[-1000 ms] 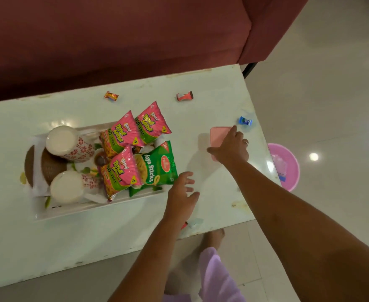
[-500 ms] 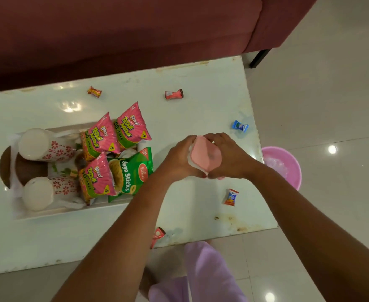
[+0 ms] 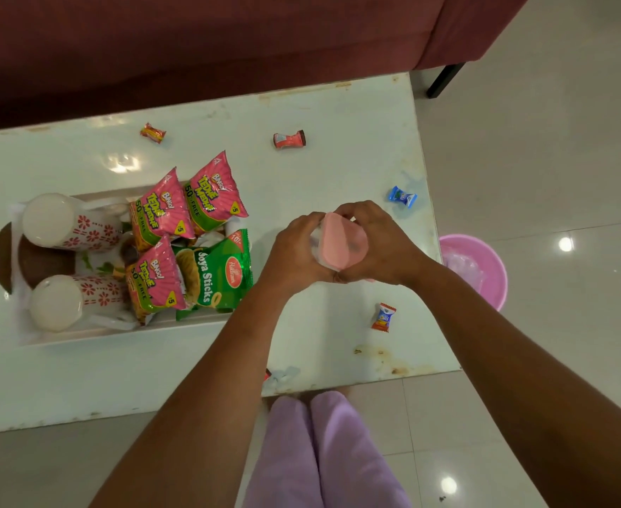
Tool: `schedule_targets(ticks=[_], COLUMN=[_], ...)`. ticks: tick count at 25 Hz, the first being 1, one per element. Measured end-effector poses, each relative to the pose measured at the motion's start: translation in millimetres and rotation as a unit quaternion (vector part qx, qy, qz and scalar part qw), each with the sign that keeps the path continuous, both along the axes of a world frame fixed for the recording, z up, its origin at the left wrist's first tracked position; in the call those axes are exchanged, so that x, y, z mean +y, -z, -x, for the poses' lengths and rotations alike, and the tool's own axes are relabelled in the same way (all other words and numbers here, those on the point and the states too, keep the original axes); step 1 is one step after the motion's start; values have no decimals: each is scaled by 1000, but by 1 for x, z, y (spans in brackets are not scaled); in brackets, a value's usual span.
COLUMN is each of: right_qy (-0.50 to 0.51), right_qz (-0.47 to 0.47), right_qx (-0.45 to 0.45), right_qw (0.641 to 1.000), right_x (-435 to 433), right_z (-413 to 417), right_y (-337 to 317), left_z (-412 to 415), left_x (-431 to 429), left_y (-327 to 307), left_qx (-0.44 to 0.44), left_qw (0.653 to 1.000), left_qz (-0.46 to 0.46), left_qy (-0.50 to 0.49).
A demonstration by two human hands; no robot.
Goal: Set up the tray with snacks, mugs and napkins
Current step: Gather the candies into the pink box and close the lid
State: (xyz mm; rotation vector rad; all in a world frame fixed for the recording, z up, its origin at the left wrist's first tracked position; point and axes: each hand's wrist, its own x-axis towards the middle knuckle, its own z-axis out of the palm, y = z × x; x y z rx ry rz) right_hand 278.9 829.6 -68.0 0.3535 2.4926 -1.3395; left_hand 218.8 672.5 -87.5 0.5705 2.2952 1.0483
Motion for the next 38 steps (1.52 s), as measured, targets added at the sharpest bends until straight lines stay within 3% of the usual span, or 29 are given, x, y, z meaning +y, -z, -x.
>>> schedule_targets(ticks=[3,6,8,9,10,16,23,26,28,33,38], right_qy=[151,213,304,355,387,362,344,376,375,359,322], right_qz=[59,206,356,389,384,65,-128,-176,-178,-194,-248], right_qx=[23,-41,-108,-130,-143,-135,-76,-34,-58,-138,-150], right_qw=[987,954,877,840,826,920,927,909,908,902,901], right_x=[8,24,30,32,34,25,3,-29,-57,-95,-96], right_z=[-4,-1,-6,-10,-15,-29,-59,-86,-105,-124,-113], right_y=[-4,-10,-5,0,6,41,51,41,41,49,48], left_z=[-8,-21,-30,-32,-33,-39,-64,-96,-123,-161,-156], left_x=[-18,-30,-30,-30,-30,-40,-39,-64,-90,-157,-176], left_y=[7,9,11,13,16,34,27,9,2,8,24], left_qx=[-127,-164,-158,-148,-132,-97,-108,-50,10,42,8], left_qw=[984,972,964,962,964,972,969,977,985,969,963], left_qz=[-37,-63,-73,-71,-60,7,100,53,52,222,265], left_qy=[-118,-157,-201,-216,-221,-215,-201,-200,-167,-105,-40])
